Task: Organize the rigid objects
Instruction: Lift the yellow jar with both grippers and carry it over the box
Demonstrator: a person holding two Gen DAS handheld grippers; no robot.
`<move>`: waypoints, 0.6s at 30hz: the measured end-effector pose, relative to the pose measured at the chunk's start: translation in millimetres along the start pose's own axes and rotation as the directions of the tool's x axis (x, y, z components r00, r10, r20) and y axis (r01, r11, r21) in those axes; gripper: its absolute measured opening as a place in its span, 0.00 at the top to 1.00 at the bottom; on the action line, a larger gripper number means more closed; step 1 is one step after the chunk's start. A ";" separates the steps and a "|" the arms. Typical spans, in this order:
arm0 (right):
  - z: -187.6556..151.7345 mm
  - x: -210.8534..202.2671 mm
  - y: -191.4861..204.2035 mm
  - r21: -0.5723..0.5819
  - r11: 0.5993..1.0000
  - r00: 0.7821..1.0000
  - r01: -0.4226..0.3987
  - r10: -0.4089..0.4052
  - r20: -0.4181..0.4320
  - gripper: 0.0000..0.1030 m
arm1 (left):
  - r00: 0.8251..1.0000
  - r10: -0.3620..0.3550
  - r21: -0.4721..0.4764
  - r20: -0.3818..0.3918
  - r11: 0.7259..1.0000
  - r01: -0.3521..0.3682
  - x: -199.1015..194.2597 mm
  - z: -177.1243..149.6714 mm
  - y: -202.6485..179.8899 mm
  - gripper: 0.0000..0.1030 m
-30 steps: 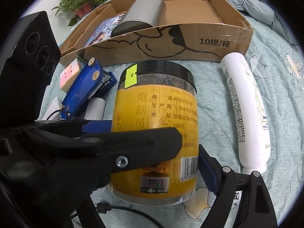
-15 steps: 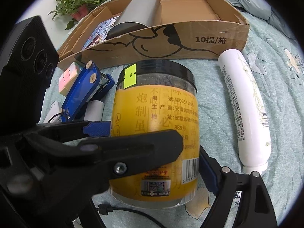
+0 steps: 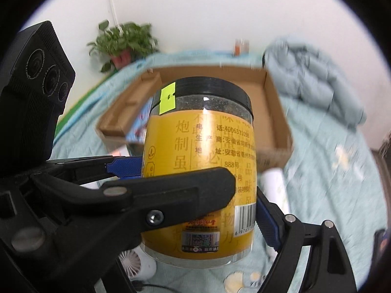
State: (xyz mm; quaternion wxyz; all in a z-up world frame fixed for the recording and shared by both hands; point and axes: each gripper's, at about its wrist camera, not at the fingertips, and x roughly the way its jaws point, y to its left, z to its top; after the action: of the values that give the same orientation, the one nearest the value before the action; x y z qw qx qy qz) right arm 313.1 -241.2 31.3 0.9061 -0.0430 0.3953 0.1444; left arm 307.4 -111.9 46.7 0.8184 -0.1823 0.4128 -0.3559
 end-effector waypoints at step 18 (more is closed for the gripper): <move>28.1 -16.9 -9.0 -0.011 0.998 0.991 0.054 -0.053 0.125 0.18 | 0.999 -0.026 0.097 0.047 0.995 0.021 -13.4 51.2 -23.9 0.18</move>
State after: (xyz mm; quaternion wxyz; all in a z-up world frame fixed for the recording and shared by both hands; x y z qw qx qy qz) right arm 324.7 -248.3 62.5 0.9322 -0.0509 0.3357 0.1253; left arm 332.9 -118.1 98.5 0.8316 -0.1560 0.3734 -0.3804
